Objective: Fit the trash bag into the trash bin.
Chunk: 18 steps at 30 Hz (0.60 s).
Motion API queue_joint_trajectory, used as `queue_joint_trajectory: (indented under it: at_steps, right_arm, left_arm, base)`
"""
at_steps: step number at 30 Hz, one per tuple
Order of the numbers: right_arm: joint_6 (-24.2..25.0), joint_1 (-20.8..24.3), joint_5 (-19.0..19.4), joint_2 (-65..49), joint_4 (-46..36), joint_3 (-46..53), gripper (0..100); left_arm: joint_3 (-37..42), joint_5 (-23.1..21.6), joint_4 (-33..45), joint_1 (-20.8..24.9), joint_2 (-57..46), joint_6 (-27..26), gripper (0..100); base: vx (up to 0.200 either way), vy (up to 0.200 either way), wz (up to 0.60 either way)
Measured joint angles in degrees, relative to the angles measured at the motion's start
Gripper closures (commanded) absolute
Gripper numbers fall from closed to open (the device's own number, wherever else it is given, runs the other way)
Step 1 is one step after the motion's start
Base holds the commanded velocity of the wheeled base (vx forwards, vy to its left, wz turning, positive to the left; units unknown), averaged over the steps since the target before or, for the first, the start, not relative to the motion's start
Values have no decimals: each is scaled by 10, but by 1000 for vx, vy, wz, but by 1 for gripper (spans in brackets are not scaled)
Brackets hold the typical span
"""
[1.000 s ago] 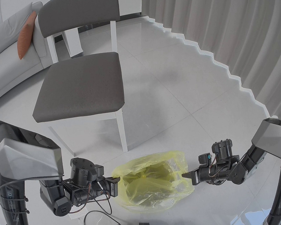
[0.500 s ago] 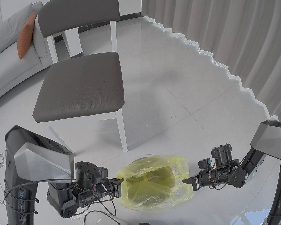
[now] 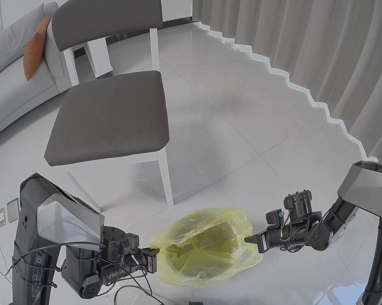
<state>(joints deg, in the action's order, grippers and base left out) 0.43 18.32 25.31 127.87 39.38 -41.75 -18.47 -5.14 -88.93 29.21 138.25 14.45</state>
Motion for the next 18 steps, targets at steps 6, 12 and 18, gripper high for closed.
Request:
queue_joint_trajectory:
  at_steps: [6,12,18]
  right_arm:
    - [-16,-5,0,10,0,14,0]
    - [-28,-13,0,4,3,33,0]
    - [-38,-24,0,-35,3,48,0]
  left_arm:
    - [8,0,-1,3,8,2,100]
    - [6,2,-1,6,10,6,100]
    - [7,5,0,7,9,9,100]
  base:
    - [0,0,0]
    - [0,0,0]
    - [0,0,0]
